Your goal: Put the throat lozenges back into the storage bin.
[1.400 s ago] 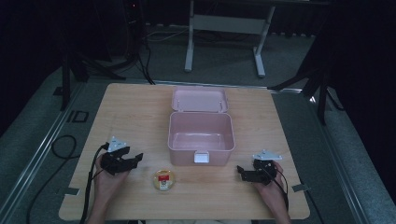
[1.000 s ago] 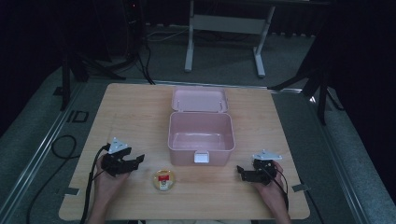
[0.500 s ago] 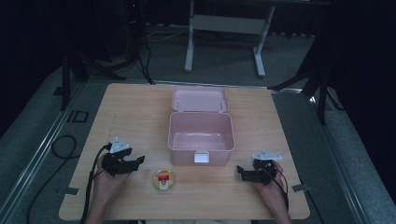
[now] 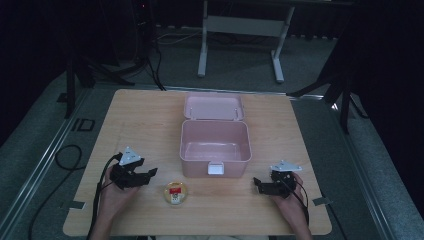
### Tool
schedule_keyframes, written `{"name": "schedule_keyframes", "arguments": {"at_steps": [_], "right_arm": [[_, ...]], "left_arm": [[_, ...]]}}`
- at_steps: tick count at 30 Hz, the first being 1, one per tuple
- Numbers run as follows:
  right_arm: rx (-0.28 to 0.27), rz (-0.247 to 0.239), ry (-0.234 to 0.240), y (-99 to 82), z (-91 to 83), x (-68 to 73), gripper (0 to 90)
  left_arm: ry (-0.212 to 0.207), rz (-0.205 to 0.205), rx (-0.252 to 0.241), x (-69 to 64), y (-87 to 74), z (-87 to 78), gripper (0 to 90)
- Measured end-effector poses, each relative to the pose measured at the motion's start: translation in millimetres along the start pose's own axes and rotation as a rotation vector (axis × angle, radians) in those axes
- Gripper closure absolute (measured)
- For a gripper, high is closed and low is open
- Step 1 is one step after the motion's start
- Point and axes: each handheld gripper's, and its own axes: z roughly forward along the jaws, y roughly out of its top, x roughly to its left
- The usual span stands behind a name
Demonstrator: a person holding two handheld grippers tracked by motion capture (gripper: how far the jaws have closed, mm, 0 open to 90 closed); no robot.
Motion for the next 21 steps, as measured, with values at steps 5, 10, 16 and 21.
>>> {"name": "schedule_keyframes", "arguments": {"at_steps": [5,10,16,21], "right_arm": [[0.0,0.001,0.0,0.0,0.0,0.0,12.9],[0.0,0.0,0.0,0.0,0.0,0.0,12.9],[0.0,0.0,0.0,0.0,0.0,0.0,12.9],[0.0,0.0,0.0,0.0,0.0,0.0,12.9]], "left_arm": [[-0.005,0.026,0.015,-4.8,2.5,0.2,36.1],[-0.032,0.037,0.002,-7.0,5.3,-2.5,35.9],[-0.037,0.061,0.005,-9.2,7.3,-7.8,36.0],[-0.051,0.067,0.009,-9.7,6.7,-11.3,36.0]]}}
